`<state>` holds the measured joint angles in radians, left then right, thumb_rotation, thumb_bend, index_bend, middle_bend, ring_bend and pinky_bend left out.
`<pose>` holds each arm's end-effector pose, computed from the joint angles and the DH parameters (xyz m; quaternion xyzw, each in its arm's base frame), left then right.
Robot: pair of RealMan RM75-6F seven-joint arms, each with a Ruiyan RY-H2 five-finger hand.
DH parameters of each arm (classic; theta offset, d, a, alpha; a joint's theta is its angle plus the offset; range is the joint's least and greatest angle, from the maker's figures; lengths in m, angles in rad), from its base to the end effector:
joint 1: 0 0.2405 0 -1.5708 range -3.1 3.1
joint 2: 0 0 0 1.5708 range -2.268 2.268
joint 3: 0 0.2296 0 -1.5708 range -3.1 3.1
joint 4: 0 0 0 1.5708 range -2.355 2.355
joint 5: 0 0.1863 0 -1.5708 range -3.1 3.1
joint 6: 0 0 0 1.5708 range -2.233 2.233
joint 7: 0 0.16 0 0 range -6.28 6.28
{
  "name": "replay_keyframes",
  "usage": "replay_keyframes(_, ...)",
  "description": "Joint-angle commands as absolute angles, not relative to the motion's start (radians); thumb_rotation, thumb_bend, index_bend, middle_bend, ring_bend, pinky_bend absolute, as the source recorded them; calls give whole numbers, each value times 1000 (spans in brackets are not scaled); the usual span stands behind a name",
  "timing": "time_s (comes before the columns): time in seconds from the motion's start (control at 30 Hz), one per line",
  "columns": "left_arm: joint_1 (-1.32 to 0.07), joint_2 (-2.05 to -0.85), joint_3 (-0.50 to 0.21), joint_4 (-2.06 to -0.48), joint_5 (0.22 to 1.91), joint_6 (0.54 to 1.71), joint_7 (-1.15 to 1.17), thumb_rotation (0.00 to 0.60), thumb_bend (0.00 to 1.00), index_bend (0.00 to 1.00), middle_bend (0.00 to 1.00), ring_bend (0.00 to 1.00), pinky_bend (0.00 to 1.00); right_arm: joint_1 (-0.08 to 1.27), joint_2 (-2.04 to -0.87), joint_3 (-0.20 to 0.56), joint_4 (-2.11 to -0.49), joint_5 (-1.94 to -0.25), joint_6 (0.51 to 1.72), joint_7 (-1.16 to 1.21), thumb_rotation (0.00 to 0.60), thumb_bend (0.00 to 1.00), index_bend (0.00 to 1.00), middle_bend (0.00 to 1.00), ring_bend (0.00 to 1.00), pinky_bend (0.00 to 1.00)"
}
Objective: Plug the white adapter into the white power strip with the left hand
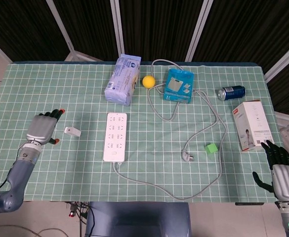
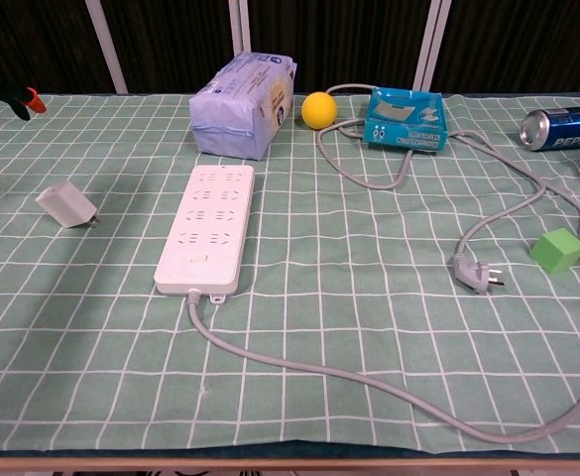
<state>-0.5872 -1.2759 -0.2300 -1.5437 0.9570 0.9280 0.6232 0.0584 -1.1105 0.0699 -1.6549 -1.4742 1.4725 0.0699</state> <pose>-0.2161 0.3429 0.0928 -0.7218 -0.3341 -0.2227 0.5637 -0.2785 -0.1888 0.1706 0.5593 -0.4291 0.4111 0.5780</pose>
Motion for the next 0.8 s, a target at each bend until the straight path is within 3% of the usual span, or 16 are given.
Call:
replay_keyframes(0.03,-610,-1293,-218,-1526,923,909,638,600,38,202,181,138,212,59,-1111,71,-1656,-1473,1471,70,600,395,0,0,0,40)
replay_keyframes(0.3,-673,-1348,-190,-1457,845,866,671,600,107,315,288,137,187,60,-1109,72,-1660,-1467,1467,76,600,396,0,0,0,40)
replay_keyframes(0.8,-761,-1454,-158,-1299,801,798,642,600,199,363,331,137,189,60,-1106,73,-1665,-1461,1463,77,600,396,0,0,0,40)
